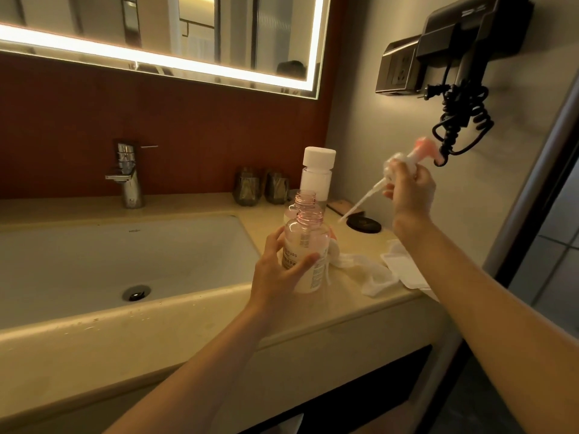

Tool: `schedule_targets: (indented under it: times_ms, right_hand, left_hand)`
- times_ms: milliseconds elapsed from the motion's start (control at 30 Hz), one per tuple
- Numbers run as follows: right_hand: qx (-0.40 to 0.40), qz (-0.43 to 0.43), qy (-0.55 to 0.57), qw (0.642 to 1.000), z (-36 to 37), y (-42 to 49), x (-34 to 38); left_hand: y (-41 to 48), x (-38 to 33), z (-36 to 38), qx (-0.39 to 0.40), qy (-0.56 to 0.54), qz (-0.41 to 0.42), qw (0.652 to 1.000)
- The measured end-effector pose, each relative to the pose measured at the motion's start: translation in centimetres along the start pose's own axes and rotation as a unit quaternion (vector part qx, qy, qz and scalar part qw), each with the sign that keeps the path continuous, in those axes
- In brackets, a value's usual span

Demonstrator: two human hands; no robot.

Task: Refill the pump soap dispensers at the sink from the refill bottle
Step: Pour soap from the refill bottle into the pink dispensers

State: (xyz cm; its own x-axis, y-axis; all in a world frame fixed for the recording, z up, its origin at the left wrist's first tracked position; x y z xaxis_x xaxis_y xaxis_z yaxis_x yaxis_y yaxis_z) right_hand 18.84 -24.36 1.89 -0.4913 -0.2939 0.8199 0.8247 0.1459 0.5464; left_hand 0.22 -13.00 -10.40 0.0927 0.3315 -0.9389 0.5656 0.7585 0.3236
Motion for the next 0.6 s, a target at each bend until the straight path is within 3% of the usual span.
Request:
schedule_targets:
  times_ms: [100,200,367,467,533,600]
  right_hand:
    - [0.087,0.084,-0.132,0.984,-0.4,-0.3,-5.0]
    - [0.199,0.120,-0.283,0.930,0.2,-1.9,-9.5]
    - [0.279,0.106,-0.398,0.868,2.1,-2.6,-12.6]
    - [0.254,0.023,-0.490,0.834,2.8,-1.3,-10.9]
    - [0.222,-0.024,-0.447,0.866,3.7,-0.2,-8.7]
    - [0.221,-0.043,-0.332,0.916,5.3,0.6,-6.1]
  left_hand:
    - [0.1,-0.3,-0.5,-0.027,-0.017,-0.007,0.999]
    - [0.9,-0.8,-2.1,-0.090,-0.040,-0.001,0.995]
    - [3.1,-1.2,-3.7,-0.108,-0.022,-0.007,0.994]
    - [4.1,-1.6,-3.8,-0.109,-0.016,-0.010,0.994]
    - [5.1,-2.0,-4.0,-0.118,-0.020,-0.012,0.993]
    - [6.3,-2.7,-4.3,-0.122,-0.020,-0.014,0.992]
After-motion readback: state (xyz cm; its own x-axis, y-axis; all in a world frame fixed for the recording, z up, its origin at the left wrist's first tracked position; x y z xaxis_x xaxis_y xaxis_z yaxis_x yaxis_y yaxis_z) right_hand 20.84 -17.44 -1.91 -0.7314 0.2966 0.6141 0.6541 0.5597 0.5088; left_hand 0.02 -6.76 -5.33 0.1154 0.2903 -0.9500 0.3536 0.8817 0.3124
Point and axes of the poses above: each hand's wrist, its own y-axis towards the middle knuckle, its own z-axis out of the palm, x = y × z, the point moved 6 cm from there along y, towards the middle knuckle, and after that the axes turned 6 degrees about -z, right-handed, at the moved point
